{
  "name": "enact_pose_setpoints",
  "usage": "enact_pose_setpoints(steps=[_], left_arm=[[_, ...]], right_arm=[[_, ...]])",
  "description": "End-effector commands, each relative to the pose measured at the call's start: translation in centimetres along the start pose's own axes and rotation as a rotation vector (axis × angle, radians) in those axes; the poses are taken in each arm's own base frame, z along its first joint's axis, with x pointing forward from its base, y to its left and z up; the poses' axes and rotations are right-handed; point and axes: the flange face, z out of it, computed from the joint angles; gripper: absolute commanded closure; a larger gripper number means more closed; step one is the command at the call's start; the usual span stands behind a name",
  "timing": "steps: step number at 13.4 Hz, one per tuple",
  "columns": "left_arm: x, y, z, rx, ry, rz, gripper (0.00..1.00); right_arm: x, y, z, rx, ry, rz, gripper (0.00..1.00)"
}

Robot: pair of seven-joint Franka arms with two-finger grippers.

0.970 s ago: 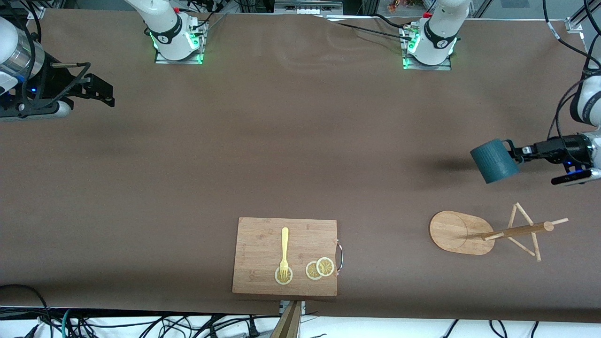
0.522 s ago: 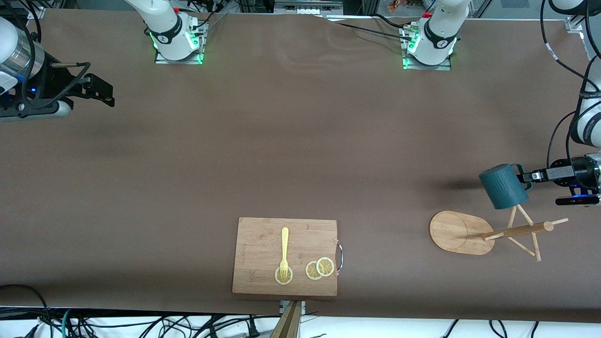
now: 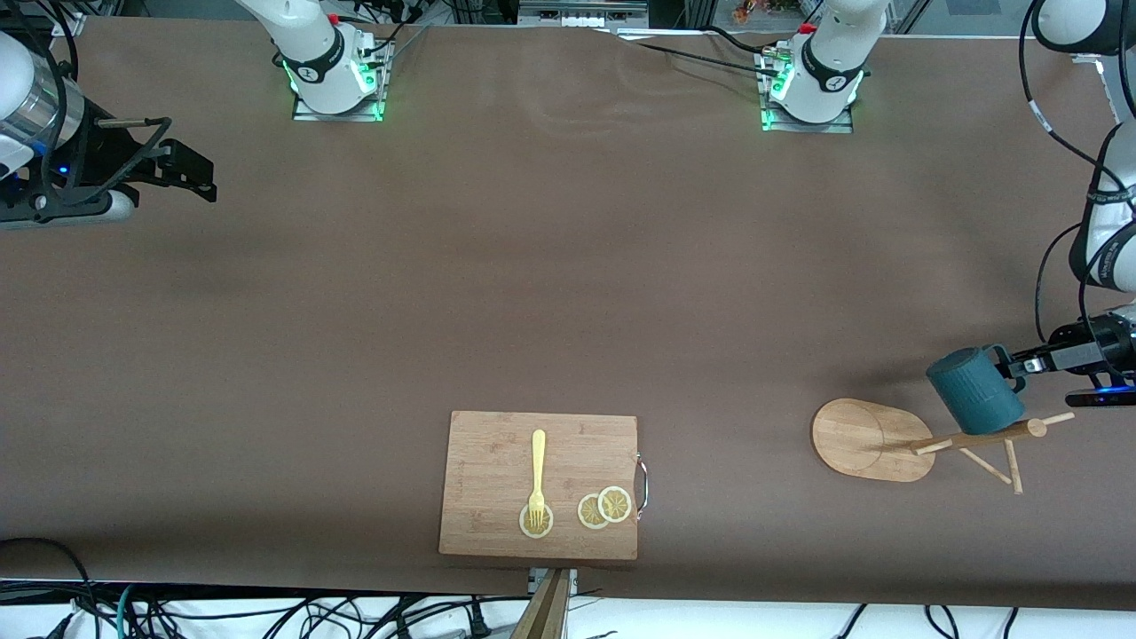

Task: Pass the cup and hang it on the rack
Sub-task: 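Hang the mug handle on the rack peg with the left gripper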

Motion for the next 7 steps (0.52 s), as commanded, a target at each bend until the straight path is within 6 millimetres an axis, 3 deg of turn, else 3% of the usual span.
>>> enact_pose_setpoints(steps=[1,2,3,4,5,7], left_arm=[[1.3,-1.1,-1.7,-0.043,0.022,0.01,1.0],[1.2,-1.0,-1.9,-0.044,0.023,0.009,1.0],[1.2,-1.0,-2.0,-0.044,0.023,0.007,0.9],[1.1,-1.0,-2.1,-0.044,0.024,0.008,0.23],[1.0,-0.8,-2.4,-0.034,0.017,0.016,0.0],[0.6,1.7,-3.8,0.077,-0.015,0.048,0.0]], right_arm=[[-0.1,-0.1,-0.6,-0.01,-0.001,-0.016,0.0],[-0.1,-0.1,-0.6,-0.01,-0.001,-0.016,0.0],[-0.1,-0.1,-0.6,-0.01,-0.001,-0.017,0.0],[-0.1,-0.1,-0.6,-0.01,-0.001,-0.017,0.0],[-0.1,-0.1,-0.6,-0.01,-0.001,-0.017,0.0],[-0.1,-0.1,-0.6,-0.01,-0.001,-0.017,0.0]])
